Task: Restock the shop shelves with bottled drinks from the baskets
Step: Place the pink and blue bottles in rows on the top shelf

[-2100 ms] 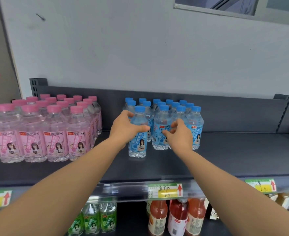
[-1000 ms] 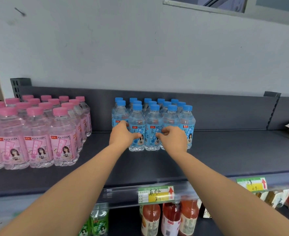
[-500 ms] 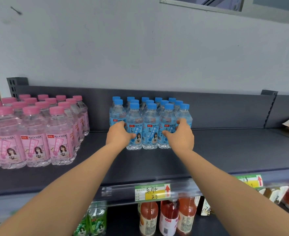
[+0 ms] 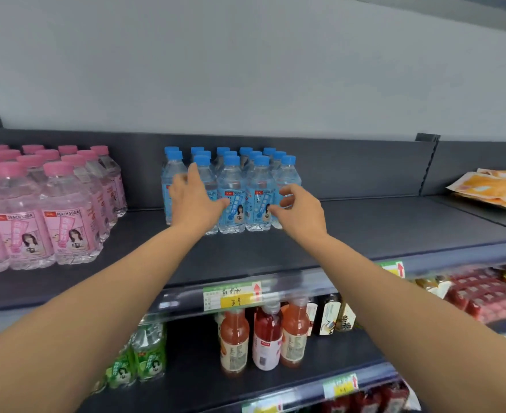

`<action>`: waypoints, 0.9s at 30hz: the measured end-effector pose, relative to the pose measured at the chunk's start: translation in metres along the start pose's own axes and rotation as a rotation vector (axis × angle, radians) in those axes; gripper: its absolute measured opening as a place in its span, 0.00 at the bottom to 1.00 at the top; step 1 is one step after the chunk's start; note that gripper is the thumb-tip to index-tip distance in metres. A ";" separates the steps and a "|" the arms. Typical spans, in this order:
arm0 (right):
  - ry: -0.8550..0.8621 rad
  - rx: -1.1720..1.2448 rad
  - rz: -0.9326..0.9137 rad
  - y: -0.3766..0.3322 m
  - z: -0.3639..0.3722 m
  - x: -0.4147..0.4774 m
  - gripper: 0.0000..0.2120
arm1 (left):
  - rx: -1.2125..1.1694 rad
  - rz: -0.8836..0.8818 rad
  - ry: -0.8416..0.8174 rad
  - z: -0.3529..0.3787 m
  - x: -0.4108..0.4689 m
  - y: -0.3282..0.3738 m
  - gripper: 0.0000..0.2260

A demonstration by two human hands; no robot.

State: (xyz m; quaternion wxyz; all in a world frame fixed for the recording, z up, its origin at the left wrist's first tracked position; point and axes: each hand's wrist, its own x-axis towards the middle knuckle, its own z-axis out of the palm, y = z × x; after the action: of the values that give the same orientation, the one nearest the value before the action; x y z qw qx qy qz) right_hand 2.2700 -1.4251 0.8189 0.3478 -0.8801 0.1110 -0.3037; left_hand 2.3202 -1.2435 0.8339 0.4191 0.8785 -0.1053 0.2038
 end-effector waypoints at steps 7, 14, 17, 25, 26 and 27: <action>0.092 -0.144 -0.202 0.034 -0.066 -0.064 0.09 | -0.074 0.337 -0.104 0.042 -0.083 0.073 0.29; 0.005 -0.403 -0.075 0.131 -0.130 -0.138 0.07 | -0.020 0.410 -0.338 0.112 -0.186 0.080 0.19; -0.094 -0.502 0.014 0.181 -0.152 -0.170 0.05 | 0.037 0.408 -0.447 0.147 -0.229 0.075 0.17; -0.292 -0.661 0.234 0.303 -0.160 -0.260 0.08 | 0.184 0.393 -0.719 0.232 -0.332 0.044 0.15; -0.328 -0.662 0.265 0.315 -0.158 -0.270 0.08 | 0.211 0.394 -0.758 0.241 -0.343 0.040 0.15; -0.369 -0.663 0.298 0.326 -0.154 -0.280 0.08 | 0.246 0.401 -0.797 0.250 -0.353 0.034 0.14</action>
State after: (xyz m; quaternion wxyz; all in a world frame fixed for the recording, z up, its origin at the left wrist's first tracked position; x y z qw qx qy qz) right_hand 1.9590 -1.6341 0.5581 0.0994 -0.9586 0.2647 -0.0348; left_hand 2.0597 -1.4550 0.5588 0.1907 0.8939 -0.4011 -0.0615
